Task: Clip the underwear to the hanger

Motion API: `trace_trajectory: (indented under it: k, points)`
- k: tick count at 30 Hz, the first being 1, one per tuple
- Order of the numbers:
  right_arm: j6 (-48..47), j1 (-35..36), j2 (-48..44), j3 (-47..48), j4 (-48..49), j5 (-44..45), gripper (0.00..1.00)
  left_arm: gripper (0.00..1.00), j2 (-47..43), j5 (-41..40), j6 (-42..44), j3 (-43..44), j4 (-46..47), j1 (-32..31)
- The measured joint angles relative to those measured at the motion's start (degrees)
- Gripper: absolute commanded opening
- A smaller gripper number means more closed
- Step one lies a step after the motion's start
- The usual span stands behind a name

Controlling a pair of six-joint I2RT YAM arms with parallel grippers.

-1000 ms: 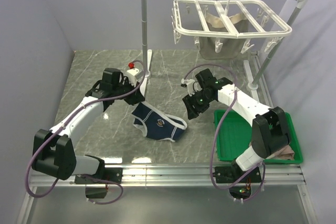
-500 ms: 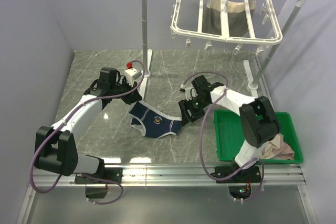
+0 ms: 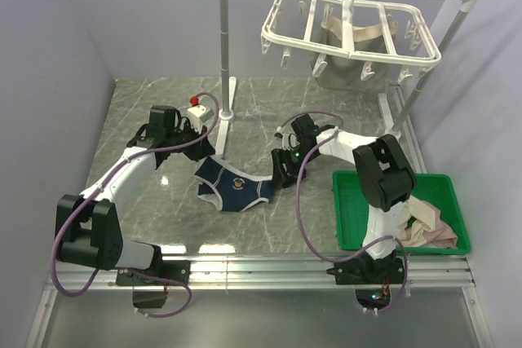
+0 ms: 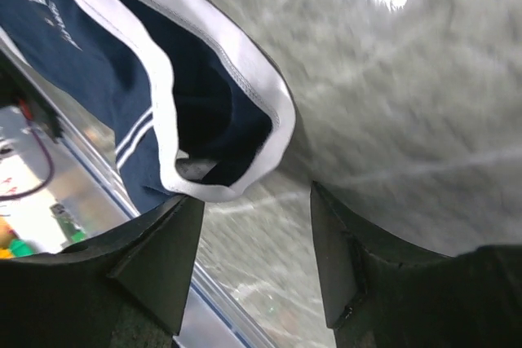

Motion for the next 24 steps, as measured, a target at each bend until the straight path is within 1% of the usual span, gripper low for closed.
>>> trace_trajectory:
  k: [2,5,7,8,9,10,11,14,17,20,24]
  points:
    - [0.83,0.02,1.2,1.14,0.5,-1.14,0.61,0.0,0.0,0.04,0.02,0.0,0.07,0.15]
    - [1.49,0.37,2.38,2.38,1.03,-1.81,0.56,0.0,0.0,0.22,0.02,-0.24,0.33,0.26]
    - [1.75,1.03,3.5,3.54,1.25,-1.88,0.44,0.0,0.0,0.33,0.02,-0.61,0.31,0.26]
    - [1.9,1.4,3.96,4.0,1.42,-1.95,0.35,0.0,0.0,0.37,0.0,-0.76,0.28,0.26]
    - [2.05,1.79,4.52,4.42,1.55,-2.08,0.12,0.0,0.0,0.37,0.0,-0.87,0.28,0.26]
    - [1.73,2.27,5.07,4.87,1.66,-2.19,0.02,0.0,0.0,0.39,0.0,-0.94,0.24,0.26]
    - [1.84,2.64,5.57,5.2,1.75,-2.21,0.0,0.0,0.0,0.39,-0.02,-0.96,0.28,0.26]
    - [1.92,3.23,5.7,5.29,1.57,-2.14,0.0,0.0,-0.02,0.42,-0.04,-0.98,0.24,0.35]
    - [1.05,3.06,3.91,4.9,1.05,-1.6,0.0,0.0,-0.24,0.46,-0.17,-1.03,0.07,1.03]
    - [-0.83,2.4,-3.26,2.54,-0.13,0.92,0.0,0.01,-1.36,0.87,-0.55,-0.96,-0.66,2.97]
    - [-3.52,2.08,-20.5,-0.85,-1.07,4.81,0.0,0.01,-4.63,1.6,-1.36,0.63,-2.75,6.34]
